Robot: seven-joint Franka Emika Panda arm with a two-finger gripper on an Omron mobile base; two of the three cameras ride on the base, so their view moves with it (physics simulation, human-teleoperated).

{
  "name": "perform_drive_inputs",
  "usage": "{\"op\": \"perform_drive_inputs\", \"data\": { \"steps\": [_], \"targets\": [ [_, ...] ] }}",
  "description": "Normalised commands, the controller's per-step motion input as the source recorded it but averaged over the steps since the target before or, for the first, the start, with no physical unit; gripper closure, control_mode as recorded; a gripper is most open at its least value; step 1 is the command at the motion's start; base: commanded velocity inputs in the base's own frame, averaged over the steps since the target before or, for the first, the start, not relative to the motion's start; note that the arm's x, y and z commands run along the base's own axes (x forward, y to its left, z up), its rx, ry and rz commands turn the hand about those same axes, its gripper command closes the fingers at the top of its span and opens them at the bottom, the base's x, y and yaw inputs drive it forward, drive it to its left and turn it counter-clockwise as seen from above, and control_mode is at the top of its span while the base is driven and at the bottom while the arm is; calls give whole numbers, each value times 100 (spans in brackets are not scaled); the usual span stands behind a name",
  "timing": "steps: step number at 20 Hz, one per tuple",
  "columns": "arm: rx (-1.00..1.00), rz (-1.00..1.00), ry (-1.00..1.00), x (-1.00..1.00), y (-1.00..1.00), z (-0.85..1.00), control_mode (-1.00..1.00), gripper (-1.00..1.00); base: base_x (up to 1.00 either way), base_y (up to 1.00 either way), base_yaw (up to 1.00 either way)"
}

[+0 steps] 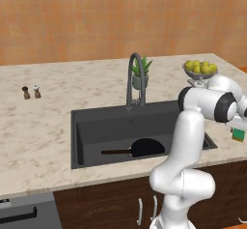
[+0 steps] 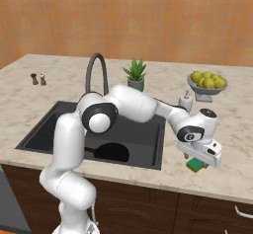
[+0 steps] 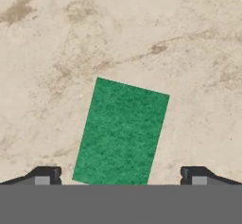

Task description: Pick the pan and sponge and place them into the sink. Then turn on the water.

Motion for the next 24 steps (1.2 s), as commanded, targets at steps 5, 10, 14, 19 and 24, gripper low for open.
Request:
{"op": "perform_drive_inputs", "data": {
  "steps": [5,10,14,19,24],
  "targets": [
    [0,0,-6,0,-2,-37,-100,-100,0,0,0],
    [0,0,-3,0,0,-36,-100,-100,0,0,0],
    [0,0,-3,0,6,-36,-100,-100,0,0,0],
    [0,0,-1,5,30,-53,-100,-100,0,0,0],
    [0,0,0,14,27,-67,-100,100,0,0,0]
  ]
}}
